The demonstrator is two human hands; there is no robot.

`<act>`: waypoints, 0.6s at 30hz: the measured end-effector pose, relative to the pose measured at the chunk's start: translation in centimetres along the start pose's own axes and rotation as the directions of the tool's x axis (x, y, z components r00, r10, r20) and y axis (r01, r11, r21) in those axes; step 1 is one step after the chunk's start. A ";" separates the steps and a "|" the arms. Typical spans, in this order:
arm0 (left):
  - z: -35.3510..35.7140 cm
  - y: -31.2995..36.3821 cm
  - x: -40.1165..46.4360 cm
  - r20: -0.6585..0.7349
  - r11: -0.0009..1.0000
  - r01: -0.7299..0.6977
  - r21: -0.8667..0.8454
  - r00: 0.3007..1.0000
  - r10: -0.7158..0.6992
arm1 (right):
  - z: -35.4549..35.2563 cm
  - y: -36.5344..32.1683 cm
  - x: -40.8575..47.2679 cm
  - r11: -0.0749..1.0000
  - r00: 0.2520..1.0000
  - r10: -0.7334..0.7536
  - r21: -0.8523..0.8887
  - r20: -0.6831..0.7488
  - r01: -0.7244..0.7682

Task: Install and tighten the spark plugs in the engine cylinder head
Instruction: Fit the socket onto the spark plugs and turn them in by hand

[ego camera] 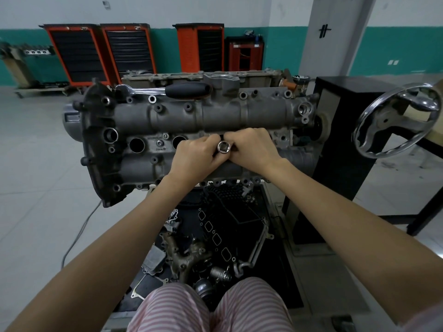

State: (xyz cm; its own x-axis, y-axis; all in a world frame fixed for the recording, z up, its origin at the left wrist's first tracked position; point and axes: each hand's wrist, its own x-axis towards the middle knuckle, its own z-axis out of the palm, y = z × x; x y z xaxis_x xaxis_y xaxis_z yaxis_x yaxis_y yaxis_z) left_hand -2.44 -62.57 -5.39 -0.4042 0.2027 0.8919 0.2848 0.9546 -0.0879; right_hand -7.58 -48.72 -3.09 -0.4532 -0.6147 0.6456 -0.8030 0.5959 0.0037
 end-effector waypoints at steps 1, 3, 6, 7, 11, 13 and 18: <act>0.0 0.0 0.0 -0.006 1.000 -0.010 0.003 1.000 0.010 | 0.1 0.0 0.0 1.000 1.000 -0.005 -0.018 -0.002 0.005; -0.1 0.1 0.1 -0.008 1.000 -0.021 0.001 1.000 0.021 | 0.2 0.1 0.1 0.998 1.000 -0.016 -0.053 -0.005 0.016; -0.2 0.2 0.1 0.004 0.999 -0.038 -0.025 0.999 0.038 | 0.4 0.3 0.2 0.997 1.000 -0.028 -0.069 0.006 0.028; -0.2 0.2 0.2 0.008 0.999 -0.038 -0.028 0.999 0.038 | 0.5 0.4 0.2 0.996 0.999 -0.037 -0.079 0.005 0.037; -0.3 0.3 0.1 0.025 1.000 -0.006 -0.024 1.000 0.006 | 0.4 0.3 0.1 0.995 0.997 -0.071 -0.074 -0.022 0.069; -0.2 0.2 0.1 0.033 1.000 0.018 -0.021 0.999 -0.017 | 0.1 0.2 0.0 0.997 0.994 -0.076 -0.026 -0.075 0.074; -0.4 0.1 0.0 0.059 0.995 0.070 -0.072 0.996 -0.066 | 0.0 0.1 -0.1 0.998 0.991 -0.051 0.025 -0.120 0.055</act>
State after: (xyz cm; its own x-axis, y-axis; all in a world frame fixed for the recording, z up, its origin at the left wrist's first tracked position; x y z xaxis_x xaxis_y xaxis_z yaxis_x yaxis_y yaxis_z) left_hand -2.09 -62.51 -5.26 -0.4726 0.1519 0.8681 0.3177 0.9482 0.0070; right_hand -7.57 -48.57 -3.15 -0.3617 -0.5781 0.7315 -0.8361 0.5482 0.0198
